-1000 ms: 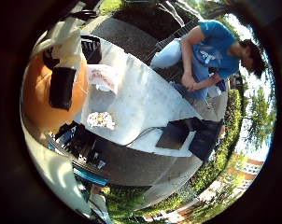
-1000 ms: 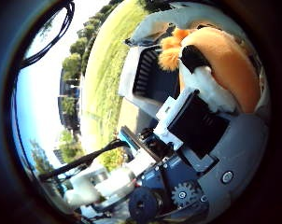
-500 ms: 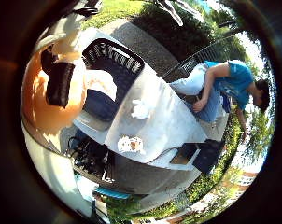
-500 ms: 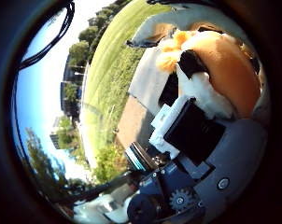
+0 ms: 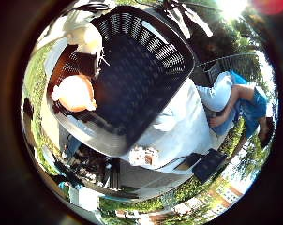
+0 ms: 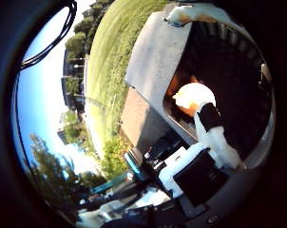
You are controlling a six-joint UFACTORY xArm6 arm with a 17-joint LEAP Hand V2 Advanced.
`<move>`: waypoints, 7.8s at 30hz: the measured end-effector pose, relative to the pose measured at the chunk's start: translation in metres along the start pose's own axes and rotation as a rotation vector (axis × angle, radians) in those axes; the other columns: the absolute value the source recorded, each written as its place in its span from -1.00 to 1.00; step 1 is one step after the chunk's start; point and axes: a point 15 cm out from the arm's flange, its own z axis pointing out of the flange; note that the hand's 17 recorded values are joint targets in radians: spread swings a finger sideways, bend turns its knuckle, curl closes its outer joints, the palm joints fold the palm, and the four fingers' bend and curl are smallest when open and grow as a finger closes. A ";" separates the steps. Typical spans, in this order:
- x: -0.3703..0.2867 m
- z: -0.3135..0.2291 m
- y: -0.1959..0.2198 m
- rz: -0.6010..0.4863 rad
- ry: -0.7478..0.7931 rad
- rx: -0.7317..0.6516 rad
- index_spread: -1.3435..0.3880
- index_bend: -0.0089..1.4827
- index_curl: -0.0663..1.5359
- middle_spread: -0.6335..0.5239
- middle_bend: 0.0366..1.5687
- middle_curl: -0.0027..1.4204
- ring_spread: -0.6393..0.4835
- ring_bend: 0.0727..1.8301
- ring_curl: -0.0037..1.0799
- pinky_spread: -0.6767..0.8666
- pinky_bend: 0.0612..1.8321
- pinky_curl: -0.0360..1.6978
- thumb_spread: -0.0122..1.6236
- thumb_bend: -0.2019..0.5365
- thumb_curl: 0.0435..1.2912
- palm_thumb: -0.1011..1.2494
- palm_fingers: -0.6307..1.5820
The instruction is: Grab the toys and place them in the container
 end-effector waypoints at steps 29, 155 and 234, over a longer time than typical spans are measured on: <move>0.196 0.057 0.336 0.309 0.109 -0.166 0.25 -0.76 -0.63 0.22 -0.82 -0.55 0.65 -0.61 -0.39 0.53 -0.36 -0.50 0.38 -0.51 -0.35 0.28 -0.38; 0.183 -0.078 0.107 0.256 0.262 -0.058 0.11 -0.75 -0.50 0.17 -0.82 -0.52 0.66 -0.54 -0.41 0.54 -0.24 -0.46 0.34 -0.54 -0.28 0.24 -0.40; 0.073 -0.128 0.148 0.103 0.046 -0.158 -0.81 -0.09 -0.05 -0.30 0.62 0.51 -0.10 0.59 0.63 0.07 0.74 0.01 0.41 -0.50 -0.03 0.65 0.29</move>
